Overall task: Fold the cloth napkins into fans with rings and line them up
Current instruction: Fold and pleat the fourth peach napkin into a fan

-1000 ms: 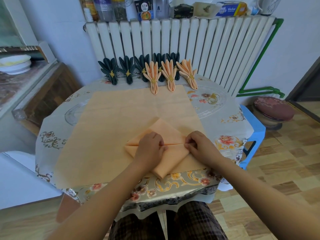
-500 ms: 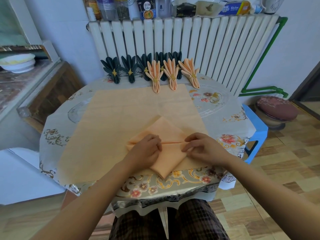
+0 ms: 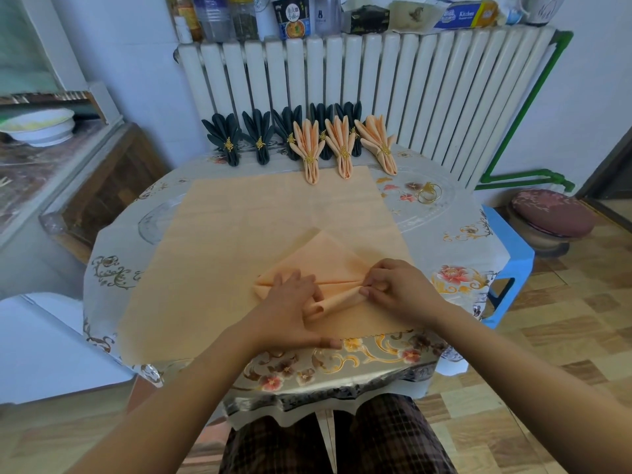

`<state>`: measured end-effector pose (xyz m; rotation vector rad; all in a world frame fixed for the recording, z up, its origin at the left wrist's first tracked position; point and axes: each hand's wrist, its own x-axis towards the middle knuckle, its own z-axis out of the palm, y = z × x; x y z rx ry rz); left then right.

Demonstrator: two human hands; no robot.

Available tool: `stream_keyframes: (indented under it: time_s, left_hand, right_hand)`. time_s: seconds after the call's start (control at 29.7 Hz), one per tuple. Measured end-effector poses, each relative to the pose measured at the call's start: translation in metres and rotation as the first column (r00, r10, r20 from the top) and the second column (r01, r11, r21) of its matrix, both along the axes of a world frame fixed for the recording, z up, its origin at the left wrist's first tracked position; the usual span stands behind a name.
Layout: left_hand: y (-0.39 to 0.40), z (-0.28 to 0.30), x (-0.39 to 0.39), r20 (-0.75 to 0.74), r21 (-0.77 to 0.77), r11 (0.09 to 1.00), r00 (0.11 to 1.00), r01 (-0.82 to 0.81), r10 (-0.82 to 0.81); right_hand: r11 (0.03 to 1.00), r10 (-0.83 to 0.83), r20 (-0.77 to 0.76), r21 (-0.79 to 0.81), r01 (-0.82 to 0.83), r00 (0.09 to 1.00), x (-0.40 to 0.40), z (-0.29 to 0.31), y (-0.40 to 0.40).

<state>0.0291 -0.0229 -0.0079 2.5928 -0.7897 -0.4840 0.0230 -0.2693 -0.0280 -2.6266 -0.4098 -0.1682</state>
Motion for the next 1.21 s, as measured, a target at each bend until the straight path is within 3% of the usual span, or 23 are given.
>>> stream_keyframes:
  time_s: [0.13,0.27,0.4,0.54,0.81,1.11,1.21]
  left_hand:
    - [-0.011,-0.001,-0.008,-0.023,-0.295,0.918,0.962,-0.267,0.272]
    - [-0.013,-0.010,-0.003,-0.003,-0.384,0.839,0.909,-0.387,0.417]
    - [-0.016,-0.019,0.005,0.087,-0.402,0.809,0.862,-0.428,0.499]
    - [-0.019,-0.030,0.006,0.235,-0.348,0.844,0.834,-0.408,0.500]
    - [-0.023,-0.034,0.006,0.245,-0.298,0.856,0.833,-0.422,0.496]
    - [-0.023,-0.034,0.006,0.277,-0.332,0.861,0.833,-0.385,0.479]
    - [-0.025,-0.024,0.008,0.381,-0.035,0.968,0.892,-0.250,0.244]
  right_hand:
    - [1.000,-0.015,0.009,0.012,0.014,1.000,0.000,0.003,0.001]
    - [0.981,-0.106,-0.021,0.160,0.108,0.994,-0.003,0.001,-0.003]
    - [0.899,-0.199,-0.086,0.380,0.217,0.976,-0.004,-0.004,0.000]
    - [0.907,-0.193,-0.087,0.365,0.212,0.977,0.000,-0.005,0.000]
    - [0.943,-0.249,0.110,0.254,0.215,0.962,-0.001,-0.013,0.004]
    - [0.907,-0.313,-0.133,0.251,0.337,0.940,0.004,-0.002,0.008]
    - [0.916,-0.320,-0.217,0.179,0.360,0.922,0.011,0.006,0.008]
